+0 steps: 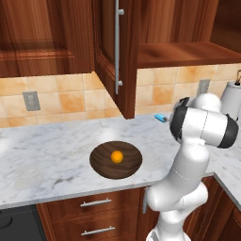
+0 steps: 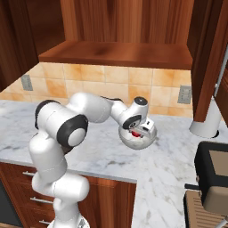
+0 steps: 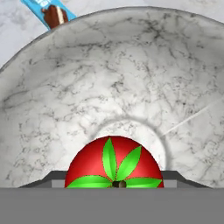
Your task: Pick both bowls and place them on the counter. Then place the tomato in one bowl and place the orange in the other bowl.
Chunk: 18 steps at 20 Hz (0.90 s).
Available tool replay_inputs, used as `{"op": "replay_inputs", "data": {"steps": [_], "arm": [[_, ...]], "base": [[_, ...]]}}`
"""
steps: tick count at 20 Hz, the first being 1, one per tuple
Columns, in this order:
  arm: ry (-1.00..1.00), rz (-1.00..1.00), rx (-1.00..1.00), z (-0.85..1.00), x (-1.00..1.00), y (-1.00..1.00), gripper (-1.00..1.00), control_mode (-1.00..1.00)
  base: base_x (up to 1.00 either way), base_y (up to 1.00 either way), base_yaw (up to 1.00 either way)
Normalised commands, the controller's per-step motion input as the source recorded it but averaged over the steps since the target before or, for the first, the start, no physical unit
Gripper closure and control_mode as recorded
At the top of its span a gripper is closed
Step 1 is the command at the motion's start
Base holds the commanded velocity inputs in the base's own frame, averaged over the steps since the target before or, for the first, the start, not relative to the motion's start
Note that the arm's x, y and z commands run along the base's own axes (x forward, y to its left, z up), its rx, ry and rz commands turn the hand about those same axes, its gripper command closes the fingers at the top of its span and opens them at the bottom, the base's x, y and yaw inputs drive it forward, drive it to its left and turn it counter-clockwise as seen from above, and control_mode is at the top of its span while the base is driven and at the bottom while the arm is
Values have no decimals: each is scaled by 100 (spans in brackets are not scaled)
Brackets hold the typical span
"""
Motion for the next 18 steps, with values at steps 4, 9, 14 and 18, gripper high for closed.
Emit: {"op": "replay_inputs", "data": {"steps": [4, 9, 14, 18], "arm": [[3, 0, 0, -10, 0, -1, -100, -100], [0, 0, 0, 0, -2, 0, -100, -100], [0, 0, 0, 9, -10, 1, -100, -100], [-3, -1, 0, 42, -28, 0, -100, -100]], "base": [[0, 0, 0], [0, 0, 0], [0, 0, 0], [0, 0, 0]]}}
